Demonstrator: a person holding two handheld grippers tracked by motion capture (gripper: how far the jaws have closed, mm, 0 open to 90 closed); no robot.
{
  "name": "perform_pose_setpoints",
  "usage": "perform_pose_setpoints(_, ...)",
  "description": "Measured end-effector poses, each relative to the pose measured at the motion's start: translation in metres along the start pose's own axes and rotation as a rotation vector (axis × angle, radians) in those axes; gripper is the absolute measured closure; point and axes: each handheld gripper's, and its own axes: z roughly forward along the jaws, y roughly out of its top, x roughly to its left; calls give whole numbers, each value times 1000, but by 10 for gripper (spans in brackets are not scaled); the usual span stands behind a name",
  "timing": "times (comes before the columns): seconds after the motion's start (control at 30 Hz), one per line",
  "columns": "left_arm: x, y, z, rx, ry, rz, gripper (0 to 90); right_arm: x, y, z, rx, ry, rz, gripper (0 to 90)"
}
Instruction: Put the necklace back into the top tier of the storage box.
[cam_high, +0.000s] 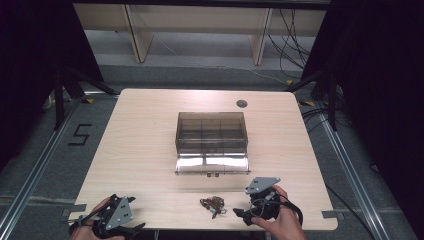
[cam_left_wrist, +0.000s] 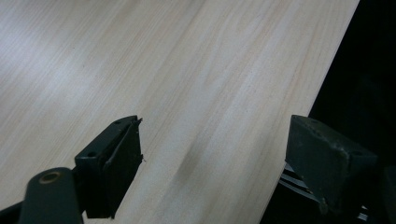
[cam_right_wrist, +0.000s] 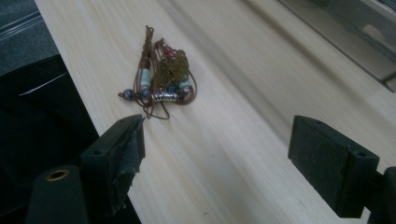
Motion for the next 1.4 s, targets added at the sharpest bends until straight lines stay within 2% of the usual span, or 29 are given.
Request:
perform_pose_setpoints(0.07, 1, 0, 0, 11, 12, 13, 180, 3, 6, 3, 6, 15, -17, 190)
perform_pose_setpoints(0.1, 0, 0, 0, 11, 11, 14, 180, 4, 8, 2, 24, 19, -10, 187)
perform_pose_setpoints(0.23, 0, 1, 0, 12, 15, 16, 180, 7, 14, 4, 33, 27, -3, 170)
perform_pose_setpoints(0.27, 0, 0, 0, 9, 10, 11, 180, 9, 20, 4, 39, 27, -24, 170)
perform_pose_setpoints(0.43, 0, 1, 0, 10, 11, 13, 180, 12, 31, 9, 48, 36, -60, 162)
perform_pose_setpoints(0.47, 0, 1, 0, 10, 11, 13, 180, 15, 35, 12, 71, 52, -62, 160)
perform_pose_setpoints(0.57, 0, 1, 0, 10, 12, 12, 180, 17, 39, 17, 84, 60, -69, 161)
perform_pose_setpoints(0.6, 0, 0, 0, 12, 12, 13, 180, 18, 42, 22, 107, 70, -94, 165)
perform_pose_setpoints(0.63, 1, 0, 0, 13, 12, 14, 180, 18, 43, 23, 115, 58, -99, 168)
perform_pose_setpoints(0.77, 1, 0, 0, 4, 7, 6, 180, 20, 47, 30, 149, 73, -90, 173)
perform_pose_setpoints(0.8, 1, 0, 0, 5, 11, 9, 180, 19, 48, 33, 142, 73, -116, 173)
perform_pose_setpoints(0.87, 0, 0, 0, 2, 25, 7, 180, 21, 50, 36, 163, 69, -105, 174)
perform_pose_setpoints(0.97, 0, 0, 1, 1, 30, 5, 180, 23, 52, 43, 175, 78, -132, 180)
perform_pose_setpoints(1.03, 1, 0, 0, 6, 7, 10, 180, 24, 54, 49, 190, 82, -136, 197)
perform_pose_setpoints(1.17, -1, 0, 0, 1, 26, 7, 180, 26, 56, 55, 208, 88, -160, 230)
perform_pose_setpoints(1.27, 1, 0, -1, 0, 5, 5, 180, 26, 58, 60, 226, 90, -164, 245)
perform_pose_setpoints(1.4, 1, 0, -1, 1, 7, 7, 180, 25, 58, 68, 246, 92, -169, 261)
